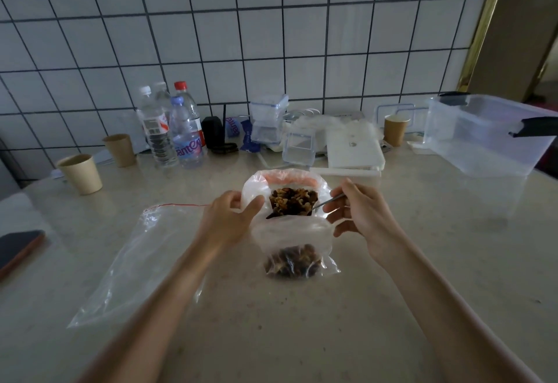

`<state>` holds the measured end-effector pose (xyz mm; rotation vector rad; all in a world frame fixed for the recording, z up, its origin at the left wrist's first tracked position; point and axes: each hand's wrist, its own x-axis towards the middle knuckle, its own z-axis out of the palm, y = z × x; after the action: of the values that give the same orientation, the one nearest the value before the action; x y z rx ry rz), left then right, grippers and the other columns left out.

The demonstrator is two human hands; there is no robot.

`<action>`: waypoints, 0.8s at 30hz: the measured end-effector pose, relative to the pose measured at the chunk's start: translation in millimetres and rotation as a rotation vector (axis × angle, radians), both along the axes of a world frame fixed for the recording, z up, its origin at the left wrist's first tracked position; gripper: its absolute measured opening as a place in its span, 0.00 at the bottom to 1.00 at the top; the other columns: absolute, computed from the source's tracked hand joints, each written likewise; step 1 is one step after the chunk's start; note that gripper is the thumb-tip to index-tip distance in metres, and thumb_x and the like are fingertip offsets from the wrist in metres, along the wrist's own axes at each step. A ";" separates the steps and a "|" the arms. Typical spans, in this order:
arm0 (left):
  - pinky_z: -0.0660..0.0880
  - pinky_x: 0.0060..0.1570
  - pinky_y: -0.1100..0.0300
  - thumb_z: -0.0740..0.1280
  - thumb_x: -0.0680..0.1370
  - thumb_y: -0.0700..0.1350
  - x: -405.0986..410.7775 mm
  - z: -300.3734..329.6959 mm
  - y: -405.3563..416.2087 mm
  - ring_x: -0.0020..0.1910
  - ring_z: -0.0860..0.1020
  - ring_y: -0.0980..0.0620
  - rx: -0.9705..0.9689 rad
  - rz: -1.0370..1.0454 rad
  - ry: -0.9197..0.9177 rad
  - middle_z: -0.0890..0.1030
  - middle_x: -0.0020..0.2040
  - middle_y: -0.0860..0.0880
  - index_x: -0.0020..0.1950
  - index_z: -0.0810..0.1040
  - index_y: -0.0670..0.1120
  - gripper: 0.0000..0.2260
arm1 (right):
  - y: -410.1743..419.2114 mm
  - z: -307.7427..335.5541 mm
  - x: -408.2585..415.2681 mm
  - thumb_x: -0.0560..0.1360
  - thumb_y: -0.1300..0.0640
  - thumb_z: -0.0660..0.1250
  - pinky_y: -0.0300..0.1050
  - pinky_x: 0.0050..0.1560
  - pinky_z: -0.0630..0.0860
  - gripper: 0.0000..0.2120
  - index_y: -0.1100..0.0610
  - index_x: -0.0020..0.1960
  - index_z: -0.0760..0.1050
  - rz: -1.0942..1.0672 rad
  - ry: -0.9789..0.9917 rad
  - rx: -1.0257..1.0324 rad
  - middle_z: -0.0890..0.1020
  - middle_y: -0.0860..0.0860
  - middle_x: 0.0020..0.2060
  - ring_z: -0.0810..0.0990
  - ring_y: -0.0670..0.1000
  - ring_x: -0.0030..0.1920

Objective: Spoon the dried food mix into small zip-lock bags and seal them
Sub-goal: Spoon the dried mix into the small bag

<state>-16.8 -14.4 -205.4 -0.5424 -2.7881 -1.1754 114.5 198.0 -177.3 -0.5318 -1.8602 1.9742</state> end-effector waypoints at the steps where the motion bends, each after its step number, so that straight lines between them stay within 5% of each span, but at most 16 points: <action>1: 0.73 0.41 0.58 0.66 0.79 0.65 -1.3 -0.4 3.1 0.47 0.80 0.49 0.019 -0.030 -0.023 0.83 0.48 0.51 0.56 0.81 0.45 0.23 | -0.4 -0.6 0.0 0.87 0.53 0.57 0.47 0.27 0.77 0.17 0.64 0.51 0.78 0.035 -0.016 -0.004 0.85 0.57 0.35 0.81 0.52 0.30; 6: 0.77 0.44 0.55 0.68 0.81 0.50 1.2 0.5 10.3 0.48 0.82 0.49 0.194 -0.079 -0.116 0.85 0.50 0.47 0.61 0.82 0.44 0.13 | -3.6 -7.4 -3.8 0.86 0.52 0.61 0.42 0.32 0.80 0.17 0.65 0.53 0.80 0.130 -0.027 0.031 0.88 0.59 0.43 0.85 0.53 0.37; 10: 0.79 0.47 0.53 0.68 0.81 0.49 6.3 1.7 12.4 0.50 0.83 0.50 0.322 -0.067 -0.190 0.84 0.53 0.47 0.63 0.80 0.47 0.12 | -7.8 -12.4 -10.1 0.85 0.51 0.63 0.40 0.35 0.82 0.17 0.64 0.52 0.81 0.137 -0.024 0.054 0.89 0.58 0.43 0.89 0.55 0.43; 16: 0.81 0.47 0.45 0.73 0.77 0.47 11.1 4.6 13.1 0.48 0.86 0.42 0.535 -0.050 -0.325 0.88 0.50 0.42 0.55 0.84 0.46 0.09 | -6.5 -14.5 -12.3 0.85 0.56 0.63 0.38 0.30 0.80 0.16 0.65 0.46 0.80 0.017 0.021 -0.020 0.88 0.60 0.38 0.88 0.54 0.36; 24: 0.82 0.55 0.39 0.71 0.80 0.45 12.5 7.5 12.1 0.50 0.86 0.43 0.476 -0.064 -0.307 0.87 0.50 0.45 0.57 0.83 0.49 0.07 | -2.5 -13.1 -14.5 0.86 0.58 0.61 0.41 0.30 0.81 0.16 0.69 0.47 0.77 -0.096 0.086 -0.099 0.86 0.64 0.36 0.88 0.60 0.36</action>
<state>-4.3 -2.2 -197.9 -0.4359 -2.5742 -2.0054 100.1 195.6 -190.3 -0.5455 -1.6614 2.0013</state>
